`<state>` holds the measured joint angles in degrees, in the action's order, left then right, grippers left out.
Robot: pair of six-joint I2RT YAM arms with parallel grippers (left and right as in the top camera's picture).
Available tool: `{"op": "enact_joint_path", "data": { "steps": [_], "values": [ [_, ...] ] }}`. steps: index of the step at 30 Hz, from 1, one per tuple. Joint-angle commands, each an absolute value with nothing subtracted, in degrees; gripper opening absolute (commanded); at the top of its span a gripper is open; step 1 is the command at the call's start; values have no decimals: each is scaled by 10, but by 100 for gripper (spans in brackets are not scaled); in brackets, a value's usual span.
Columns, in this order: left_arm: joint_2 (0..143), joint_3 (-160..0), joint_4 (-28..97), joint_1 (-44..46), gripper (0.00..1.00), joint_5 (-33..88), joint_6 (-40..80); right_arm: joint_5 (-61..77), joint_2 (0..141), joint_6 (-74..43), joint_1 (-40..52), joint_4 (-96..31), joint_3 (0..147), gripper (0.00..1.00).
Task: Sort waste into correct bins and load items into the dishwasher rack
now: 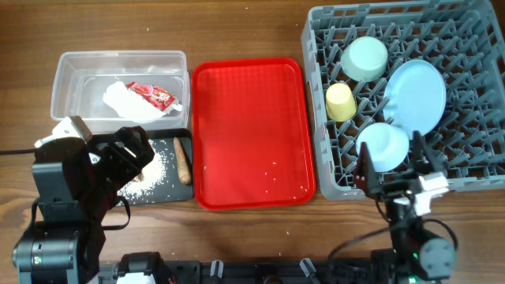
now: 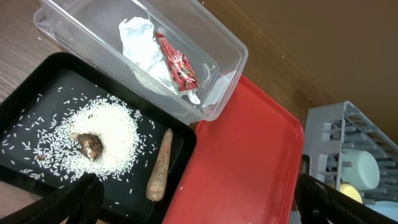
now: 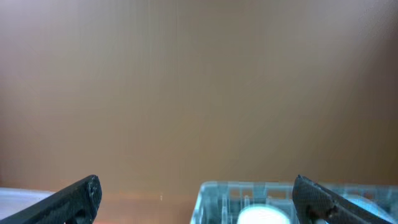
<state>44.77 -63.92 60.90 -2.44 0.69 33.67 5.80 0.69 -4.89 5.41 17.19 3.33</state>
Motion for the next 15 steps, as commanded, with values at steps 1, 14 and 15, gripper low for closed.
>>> {"op": "enact_joint_path", "data": {
  "steps": [1, 14, 15],
  "values": [
    [446, -639, 608, -30, 100, 1, 330, 93, 2, -49, 52, 152, 3, 100],
    [446, -639, 608, -30, 100, 1, 330, 91, 2, -46, 52, 7, 3, 100],
    [446, -639, 608, -30, 100, 1, 330, 91, 2, -47, 52, 7, 3, 100]
  ]
}}
